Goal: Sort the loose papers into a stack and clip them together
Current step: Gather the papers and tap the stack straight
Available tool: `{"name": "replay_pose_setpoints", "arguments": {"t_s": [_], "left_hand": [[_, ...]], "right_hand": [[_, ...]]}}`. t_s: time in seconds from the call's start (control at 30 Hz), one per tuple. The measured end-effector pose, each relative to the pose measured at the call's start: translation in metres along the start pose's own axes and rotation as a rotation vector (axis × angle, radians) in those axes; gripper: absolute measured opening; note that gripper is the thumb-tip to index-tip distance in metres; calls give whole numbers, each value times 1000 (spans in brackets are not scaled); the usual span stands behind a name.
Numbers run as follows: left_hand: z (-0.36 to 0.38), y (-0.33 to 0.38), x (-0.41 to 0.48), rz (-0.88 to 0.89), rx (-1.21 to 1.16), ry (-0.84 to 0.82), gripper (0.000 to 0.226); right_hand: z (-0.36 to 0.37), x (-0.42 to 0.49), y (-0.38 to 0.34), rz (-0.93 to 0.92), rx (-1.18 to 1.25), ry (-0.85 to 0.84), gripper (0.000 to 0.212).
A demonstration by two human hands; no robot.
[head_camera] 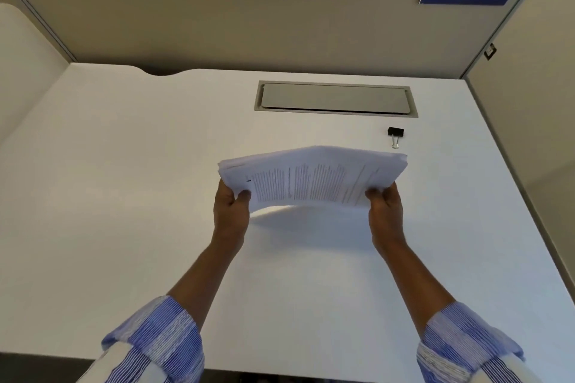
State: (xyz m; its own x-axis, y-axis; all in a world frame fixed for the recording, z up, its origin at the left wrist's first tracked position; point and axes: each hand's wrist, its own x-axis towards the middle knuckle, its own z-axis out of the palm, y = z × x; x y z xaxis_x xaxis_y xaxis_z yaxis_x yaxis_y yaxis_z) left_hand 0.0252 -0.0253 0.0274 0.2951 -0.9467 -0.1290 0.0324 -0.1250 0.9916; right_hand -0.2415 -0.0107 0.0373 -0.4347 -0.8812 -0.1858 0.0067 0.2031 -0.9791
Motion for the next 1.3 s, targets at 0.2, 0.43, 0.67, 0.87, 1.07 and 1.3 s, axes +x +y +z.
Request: {"name": "replay_pose_setpoints", "arguments": {"t_s": [0.2, 0.43, 0.67, 0.87, 1.07, 1.3], "left_hand": [[-4, -11, -1, -10, 75, -42, 33], [-24, 41, 49, 72, 573, -291, 23], [21, 93, 74, 133, 947, -736, 19], [23, 93, 93, 49, 957, -743, 17], [7, 33, 62, -375, 104, -562, 14], [40, -2, -3, -130, 380, -287, 15]], "right_hand": [[-4, -3, 19, 76, -37, -57, 41], [-41, 13, -1, -1, -165, 51, 47], [-11, 13, -30, -295, -565, -522, 72], [-4, 13, 3, 51, -276, -454, 35], [-11, 14, 22, 311, 45, -286, 36], [3, 11, 2, 221, -43, -131, 25]]}}
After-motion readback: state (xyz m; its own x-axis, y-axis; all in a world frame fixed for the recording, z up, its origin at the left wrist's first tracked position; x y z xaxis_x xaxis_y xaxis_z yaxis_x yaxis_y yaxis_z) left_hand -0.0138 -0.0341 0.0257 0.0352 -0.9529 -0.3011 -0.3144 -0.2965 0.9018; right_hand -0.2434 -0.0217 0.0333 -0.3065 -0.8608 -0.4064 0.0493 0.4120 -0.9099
